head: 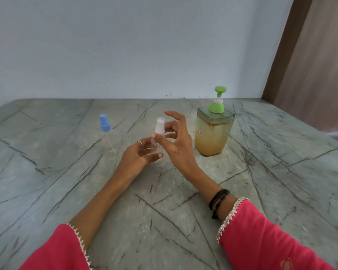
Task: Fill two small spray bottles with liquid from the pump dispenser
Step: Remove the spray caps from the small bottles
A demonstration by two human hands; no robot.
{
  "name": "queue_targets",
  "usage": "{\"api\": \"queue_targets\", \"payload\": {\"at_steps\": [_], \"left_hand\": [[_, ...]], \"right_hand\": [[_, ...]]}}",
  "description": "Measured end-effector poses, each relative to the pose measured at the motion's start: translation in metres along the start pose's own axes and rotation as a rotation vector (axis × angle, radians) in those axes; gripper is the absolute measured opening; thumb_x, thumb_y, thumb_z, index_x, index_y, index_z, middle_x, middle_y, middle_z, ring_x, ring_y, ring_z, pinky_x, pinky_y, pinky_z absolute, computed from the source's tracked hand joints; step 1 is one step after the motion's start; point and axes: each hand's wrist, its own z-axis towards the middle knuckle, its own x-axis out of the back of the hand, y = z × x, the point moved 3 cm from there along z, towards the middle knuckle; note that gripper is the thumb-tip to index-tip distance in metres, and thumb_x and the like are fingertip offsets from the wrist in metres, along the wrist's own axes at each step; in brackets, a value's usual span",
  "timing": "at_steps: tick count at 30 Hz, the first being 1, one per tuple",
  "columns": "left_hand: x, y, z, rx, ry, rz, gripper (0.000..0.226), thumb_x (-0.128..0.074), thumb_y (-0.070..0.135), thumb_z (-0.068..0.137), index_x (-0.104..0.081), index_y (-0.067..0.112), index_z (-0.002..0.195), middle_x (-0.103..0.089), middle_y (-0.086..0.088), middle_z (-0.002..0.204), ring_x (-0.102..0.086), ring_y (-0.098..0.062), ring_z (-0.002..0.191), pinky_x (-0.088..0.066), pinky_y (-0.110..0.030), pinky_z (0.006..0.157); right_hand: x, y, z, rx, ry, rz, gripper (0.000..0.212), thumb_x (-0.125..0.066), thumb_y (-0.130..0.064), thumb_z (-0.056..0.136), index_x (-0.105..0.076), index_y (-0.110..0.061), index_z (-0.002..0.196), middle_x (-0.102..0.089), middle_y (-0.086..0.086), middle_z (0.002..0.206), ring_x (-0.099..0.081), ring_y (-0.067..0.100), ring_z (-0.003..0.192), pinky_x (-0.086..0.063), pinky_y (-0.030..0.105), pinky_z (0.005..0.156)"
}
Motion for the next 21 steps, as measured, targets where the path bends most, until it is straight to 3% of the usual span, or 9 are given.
{"api": "queue_targets", "payload": {"at_steps": [5,9,11,15,18,21], "left_hand": [[-0.002,0.004,-0.001,-0.049,0.011,0.010,0.043,-0.071,0.020,0.078,-0.054,0.026,0.117,-0.057,0.020,0.099,-0.051,0.016,0.087,-0.039,0.001,0.069],[-0.002,0.000,-0.001,-0.057,0.007,0.023,0.042,-0.071,0.022,0.078,-0.056,0.024,0.117,-0.060,0.017,0.100,-0.053,0.014,0.088,-0.042,0.000,0.071],[-0.003,-0.001,-0.001,-0.050,-0.005,0.024,0.040,-0.071,0.022,0.079,-0.056,0.025,0.116,-0.060,0.018,0.099,-0.054,0.013,0.088,-0.042,0.001,0.068],[-0.004,-0.004,0.001,-0.032,-0.011,-0.011,0.038,-0.071,0.021,0.078,-0.059,0.022,0.115,-0.065,0.011,0.104,-0.057,0.008,0.094,-0.041,0.003,0.068],[-0.003,-0.005,0.002,-0.019,-0.015,-0.032,0.040,-0.069,0.019,0.080,-0.058,0.018,0.118,-0.064,0.007,0.107,-0.057,0.006,0.092,-0.042,0.002,0.069],[-0.002,-0.005,0.002,-0.008,-0.022,-0.067,0.041,-0.069,0.018,0.079,-0.058,0.018,0.119,-0.066,0.004,0.110,-0.059,0.002,0.096,-0.043,-0.007,0.079]], "right_hand": [[0.003,-0.005,-0.002,0.080,0.062,0.087,0.054,-0.064,-0.002,0.087,-0.038,-0.032,0.123,-0.067,0.009,0.104,-0.065,0.017,0.096,-0.051,0.032,0.090],[0.003,-0.003,-0.002,0.072,-0.030,0.134,0.055,-0.055,-0.002,0.093,-0.028,-0.028,0.133,-0.059,0.010,0.128,-0.060,0.020,0.116,-0.048,0.033,0.100],[0.005,-0.003,-0.001,0.072,-0.005,0.106,0.061,-0.060,-0.007,0.089,-0.027,-0.027,0.136,-0.057,0.005,0.130,-0.055,0.013,0.120,-0.043,0.033,0.105],[0.008,-0.002,0.002,0.009,0.056,0.009,0.070,-0.079,-0.021,0.077,-0.034,-0.031,0.130,-0.057,-0.008,0.105,-0.058,0.004,0.098,-0.049,0.023,0.088],[0.010,-0.001,0.003,0.039,0.084,0.010,0.059,-0.076,-0.017,0.080,-0.038,-0.032,0.123,-0.059,-0.007,0.094,-0.059,0.004,0.085,-0.049,0.019,0.077],[0.012,-0.006,0.004,0.083,0.141,0.077,0.048,-0.068,-0.013,0.086,-0.039,-0.036,0.117,-0.060,-0.004,0.099,-0.059,0.007,0.084,-0.046,0.016,0.079]]}}
